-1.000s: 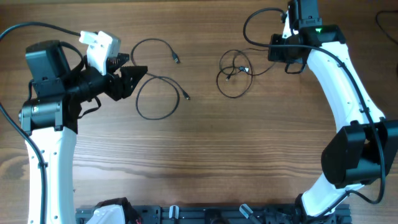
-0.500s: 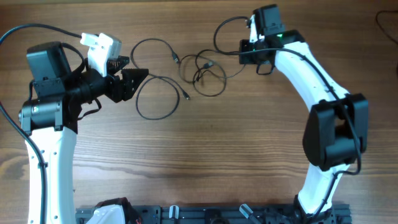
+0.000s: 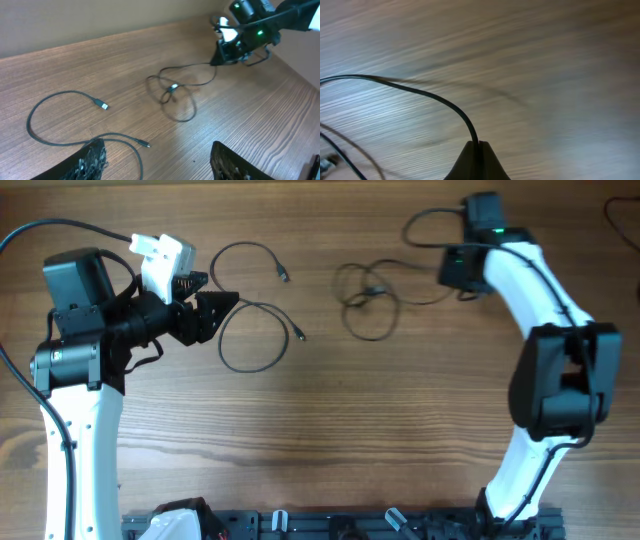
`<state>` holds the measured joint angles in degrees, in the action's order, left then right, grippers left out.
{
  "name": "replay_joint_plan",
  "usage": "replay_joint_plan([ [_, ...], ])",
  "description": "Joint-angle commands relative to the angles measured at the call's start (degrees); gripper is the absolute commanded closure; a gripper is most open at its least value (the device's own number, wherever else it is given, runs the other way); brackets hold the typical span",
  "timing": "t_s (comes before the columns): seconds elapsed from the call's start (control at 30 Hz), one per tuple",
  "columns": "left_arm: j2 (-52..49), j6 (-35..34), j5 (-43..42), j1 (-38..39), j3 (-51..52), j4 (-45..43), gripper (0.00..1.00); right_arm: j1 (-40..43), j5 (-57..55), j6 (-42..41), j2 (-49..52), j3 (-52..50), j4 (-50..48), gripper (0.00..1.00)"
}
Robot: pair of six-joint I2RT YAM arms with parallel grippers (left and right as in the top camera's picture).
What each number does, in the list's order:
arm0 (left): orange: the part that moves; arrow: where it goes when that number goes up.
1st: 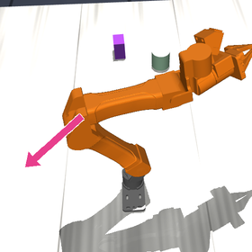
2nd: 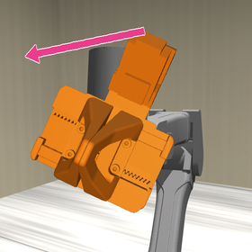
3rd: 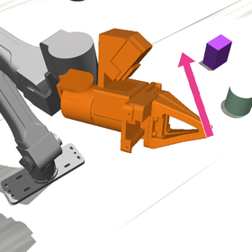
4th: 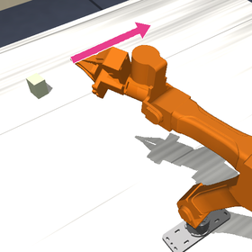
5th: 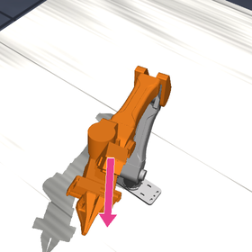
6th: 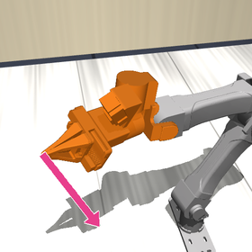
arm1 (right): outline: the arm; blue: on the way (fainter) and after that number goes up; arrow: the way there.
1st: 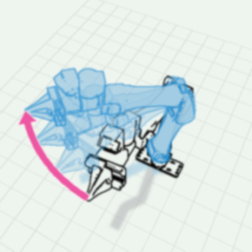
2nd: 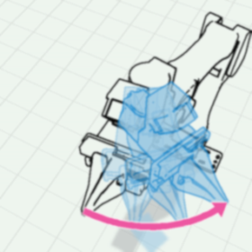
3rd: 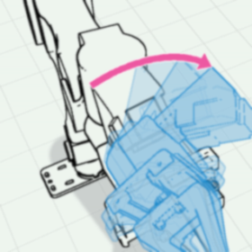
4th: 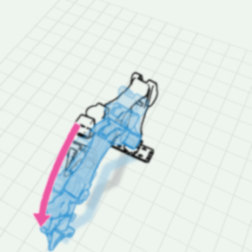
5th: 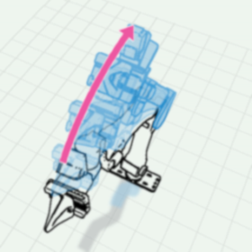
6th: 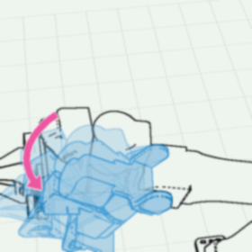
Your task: Untangle cables
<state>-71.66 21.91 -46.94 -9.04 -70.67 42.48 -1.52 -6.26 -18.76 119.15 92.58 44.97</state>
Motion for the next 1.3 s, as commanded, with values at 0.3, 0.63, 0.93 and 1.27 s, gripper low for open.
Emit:
replay_joint_plan([
  [0.3,-0.8,-0.1,0.1,0.3,-0.6,-0.6,0.32,-1.6,-3.6,5.2,0.7,0.3,0.4,0.53],
  [0.63,-3.4,-0.1,0.1,0.3,-0.6,-0.4,0.32,-3.6,8.0,11.4,0.5,2.8,-1.9,0.21],
  [0.93,-3.5,-0.1,0.1,0.3,-0.6,-0.2,0.32,-9.5,9.5,14.8,0.8,2.6,-8.1,0.04],
  [1.27,-3.5,-0.1,0.1,0.3,-0.6,-0.2,0.31,-9.6,10.8,17.3,4.2,2.4,-7.2,0.03],
])
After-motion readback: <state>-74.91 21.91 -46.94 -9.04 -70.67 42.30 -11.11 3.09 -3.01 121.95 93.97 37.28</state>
